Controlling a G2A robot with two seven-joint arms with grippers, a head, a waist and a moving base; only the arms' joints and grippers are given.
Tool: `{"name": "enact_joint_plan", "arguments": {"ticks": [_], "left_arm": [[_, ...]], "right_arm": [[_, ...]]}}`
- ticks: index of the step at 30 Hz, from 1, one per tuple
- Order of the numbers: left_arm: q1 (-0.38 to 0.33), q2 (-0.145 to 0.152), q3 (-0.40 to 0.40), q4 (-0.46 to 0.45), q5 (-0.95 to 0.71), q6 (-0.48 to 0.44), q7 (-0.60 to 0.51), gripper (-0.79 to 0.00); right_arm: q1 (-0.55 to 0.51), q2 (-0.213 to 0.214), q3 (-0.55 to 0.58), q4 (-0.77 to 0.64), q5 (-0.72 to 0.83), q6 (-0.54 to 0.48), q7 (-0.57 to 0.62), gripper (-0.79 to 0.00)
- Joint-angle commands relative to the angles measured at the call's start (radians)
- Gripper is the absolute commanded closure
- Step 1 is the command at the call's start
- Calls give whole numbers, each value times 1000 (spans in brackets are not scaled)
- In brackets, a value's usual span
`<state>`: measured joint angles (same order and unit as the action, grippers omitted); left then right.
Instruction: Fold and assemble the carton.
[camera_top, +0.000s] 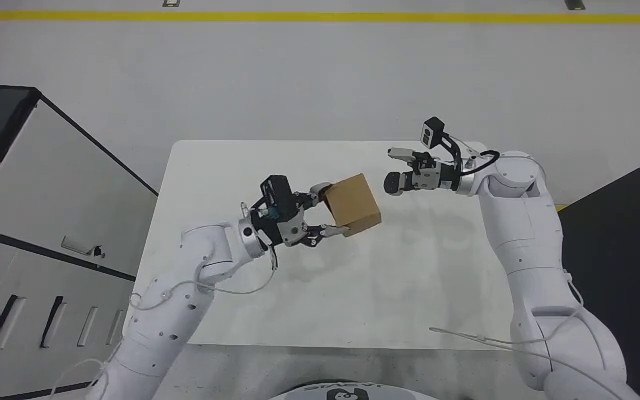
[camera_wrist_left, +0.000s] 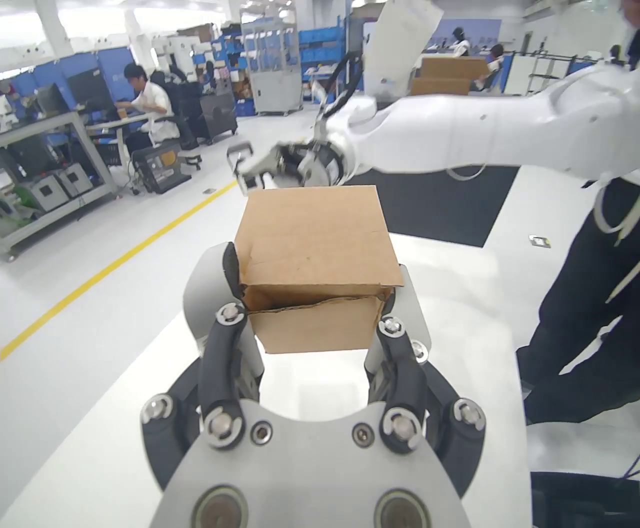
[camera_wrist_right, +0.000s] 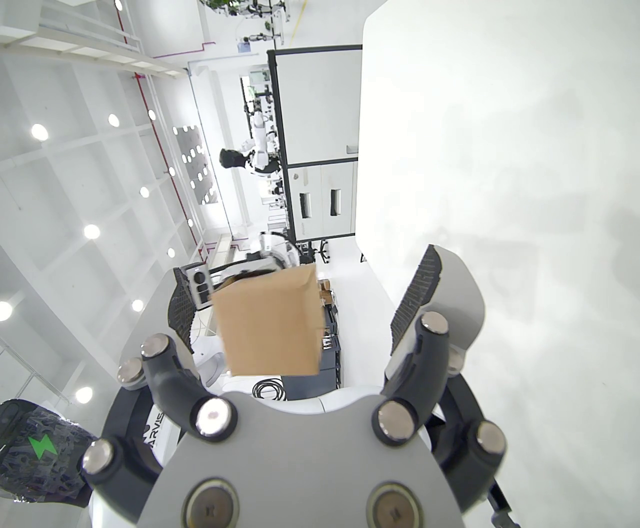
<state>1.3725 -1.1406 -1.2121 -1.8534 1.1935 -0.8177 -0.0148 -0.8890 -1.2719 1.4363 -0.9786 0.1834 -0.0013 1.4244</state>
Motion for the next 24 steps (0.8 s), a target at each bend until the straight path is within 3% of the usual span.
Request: {"name": "enact_joint_plan", "arguments": {"ticks": [1,6,17,24], "left_arm": [[6,8,-33,-87,-46,-22,-74,0],[-4,21,-84,-234,-98,-22,-232,0],[-6,22,-88,-241,-85,-13,-233,0],[-78,42,-224,-383,7,-84,-277,0]], "right_arm": [[0,0,0,0,0,0,0,-785],[0,0,0,0,0,0,0,-785],[0,0,0,0,0,0,0,-785],[0,0,0,0,0,0,0,-785]]}}
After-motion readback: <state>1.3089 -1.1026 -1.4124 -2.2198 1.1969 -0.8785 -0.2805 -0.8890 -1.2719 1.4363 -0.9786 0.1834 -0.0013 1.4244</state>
